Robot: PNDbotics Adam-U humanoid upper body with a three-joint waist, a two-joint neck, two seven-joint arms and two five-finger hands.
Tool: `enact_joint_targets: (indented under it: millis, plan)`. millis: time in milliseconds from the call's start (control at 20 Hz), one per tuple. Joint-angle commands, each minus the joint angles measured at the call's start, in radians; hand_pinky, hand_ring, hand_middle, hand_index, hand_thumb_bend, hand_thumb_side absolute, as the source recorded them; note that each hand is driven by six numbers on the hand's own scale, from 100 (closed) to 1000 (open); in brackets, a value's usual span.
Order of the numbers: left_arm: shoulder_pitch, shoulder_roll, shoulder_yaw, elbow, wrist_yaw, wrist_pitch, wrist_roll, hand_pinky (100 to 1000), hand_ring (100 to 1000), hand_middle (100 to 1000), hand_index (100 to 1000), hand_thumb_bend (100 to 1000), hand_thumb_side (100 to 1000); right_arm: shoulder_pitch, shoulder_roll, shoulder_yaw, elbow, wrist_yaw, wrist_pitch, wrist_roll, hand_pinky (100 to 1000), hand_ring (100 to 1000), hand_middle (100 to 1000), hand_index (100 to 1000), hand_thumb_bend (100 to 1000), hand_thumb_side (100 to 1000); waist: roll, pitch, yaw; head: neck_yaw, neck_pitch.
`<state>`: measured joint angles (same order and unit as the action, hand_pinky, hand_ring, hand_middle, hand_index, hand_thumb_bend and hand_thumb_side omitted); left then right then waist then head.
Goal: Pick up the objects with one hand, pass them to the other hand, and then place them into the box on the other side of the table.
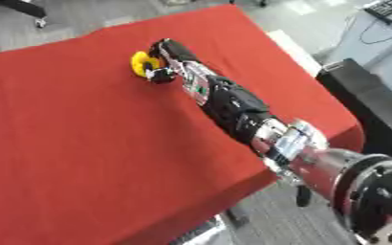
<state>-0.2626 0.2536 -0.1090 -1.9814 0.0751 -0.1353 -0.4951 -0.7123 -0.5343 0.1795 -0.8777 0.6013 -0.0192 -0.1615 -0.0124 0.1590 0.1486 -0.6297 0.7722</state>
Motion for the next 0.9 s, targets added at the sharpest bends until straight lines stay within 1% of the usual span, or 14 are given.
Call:
enact_joint_targets:
  millis: [50, 150, 300, 450, 550, 650, 700, 800, 900]
  plan:
    - [-0.005, 0.005, 0.002, -0.019, -0.003, 0.006, 0.002, 756, 885, 729, 859, 100, 800, -0.001, -0.02, -0.003, -0.036, 0.028, 0.009, -0.036, 811, 295, 526, 255, 100, 100, 0.0, -0.016, -0.002, -0.004, -0.002]
    - [-0.002, 0.004, 0.003, -0.019, -0.003, 0.01, 0.006, 755, 885, 727, 859, 100, 801, 0.007, -0.026, 0.001, -0.074, 0.03, 0.007, -0.065, 807, 283, 519, 234, 100, 100, 0.0, -0.019, -0.006, -0.003, -0.002]
    - [0.005, 0.002, 0.006, -0.019, -0.007, 0.023, 0.013, 752, 883, 724, 857, 100, 810, 0.023, -0.042, 0.01, -0.163, 0.016, 0.004, -0.102, 802, 281, 509, 222, 100, 100, 0.0, -0.025, -0.015, 0.002, -0.002]
    - [0.02, 0.001, 0.01, -0.019, -0.024, 0.054, 0.028, 748, 882, 720, 853, 100, 828, 0.05, -0.057, 0.021, -0.31, -0.011, 0.005, -0.127, 797, 295, 504, 217, 100, 100, -0.002, -0.032, -0.03, 0.02, -0.002]
    - [0.031, 0.001, 0.011, -0.019, -0.044, 0.078, 0.038, 746, 882, 719, 851, 100, 841, 0.072, -0.054, 0.029, -0.446, -0.03, 0.012, -0.143, 796, 313, 504, 217, 100, 100, -0.004, -0.036, -0.043, 0.048, -0.002]
    - [0.039, 0.002, 0.01, -0.019, -0.072, 0.101, 0.045, 746, 884, 721, 851, 100, 850, 0.097, -0.038, 0.036, -0.593, -0.044, 0.028, -0.153, 796, 330, 504, 217, 100, 100, -0.006, -0.04, -0.054, 0.086, -0.002]
    - [0.041, 0.002, 0.008, -0.018, -0.085, 0.109, 0.047, 747, 888, 726, 853, 100, 863, 0.107, -0.03, 0.04, -0.655, -0.048, 0.04, -0.153, 794, 353, 504, 219, 100, 100, -0.006, -0.041, -0.058, 0.11, -0.002]
    - [0.042, 0.003, 0.0, -0.01, -0.113, 0.126, 0.047, 747, 891, 732, 855, 100, 870, 0.131, 0.016, 0.059, -0.815, -0.058, 0.041, -0.149, 793, 368, 505, 221, 100, 100, -0.004, -0.046, -0.07, 0.18, -0.002]
    - [0.034, 0.002, -0.011, 0.004, -0.143, 0.137, 0.045, 748, 896, 741, 858, 100, 870, 0.153, 0.068, 0.089, -0.945, -0.067, 0.042, -0.125, 792, 376, 506, 222, 100, 100, -0.002, -0.049, -0.078, 0.242, -0.002]
